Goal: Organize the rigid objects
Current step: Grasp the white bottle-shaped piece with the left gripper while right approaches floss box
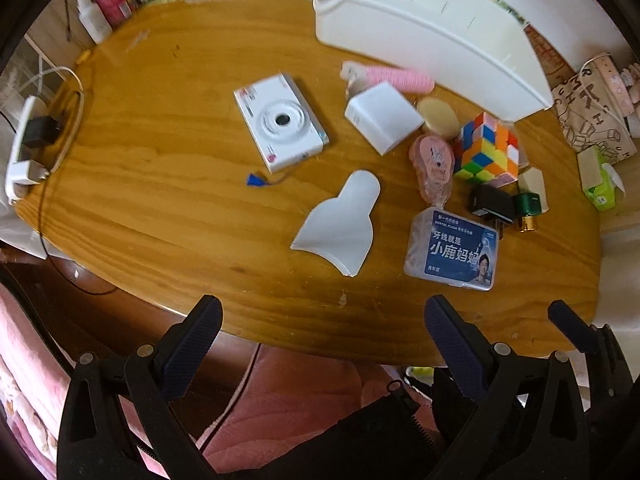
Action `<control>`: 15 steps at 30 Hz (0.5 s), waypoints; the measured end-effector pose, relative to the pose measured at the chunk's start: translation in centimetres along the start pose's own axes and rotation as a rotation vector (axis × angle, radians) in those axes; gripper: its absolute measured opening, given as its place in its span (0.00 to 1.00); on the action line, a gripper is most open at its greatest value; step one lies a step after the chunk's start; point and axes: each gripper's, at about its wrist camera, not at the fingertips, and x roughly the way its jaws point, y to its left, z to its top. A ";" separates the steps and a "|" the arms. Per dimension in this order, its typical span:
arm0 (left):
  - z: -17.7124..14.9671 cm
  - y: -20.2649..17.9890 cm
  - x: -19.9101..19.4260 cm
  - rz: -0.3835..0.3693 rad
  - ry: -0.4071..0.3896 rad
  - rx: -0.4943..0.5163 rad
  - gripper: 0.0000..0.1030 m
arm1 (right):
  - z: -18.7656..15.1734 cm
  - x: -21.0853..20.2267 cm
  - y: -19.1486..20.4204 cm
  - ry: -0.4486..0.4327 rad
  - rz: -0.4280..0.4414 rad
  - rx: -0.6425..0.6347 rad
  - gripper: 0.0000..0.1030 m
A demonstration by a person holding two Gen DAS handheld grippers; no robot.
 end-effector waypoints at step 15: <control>4.2 -0.2 4.9 0.030 0.201 -0.022 0.98 | 3.2 6.1 -2.3 0.225 -0.011 0.073 0.99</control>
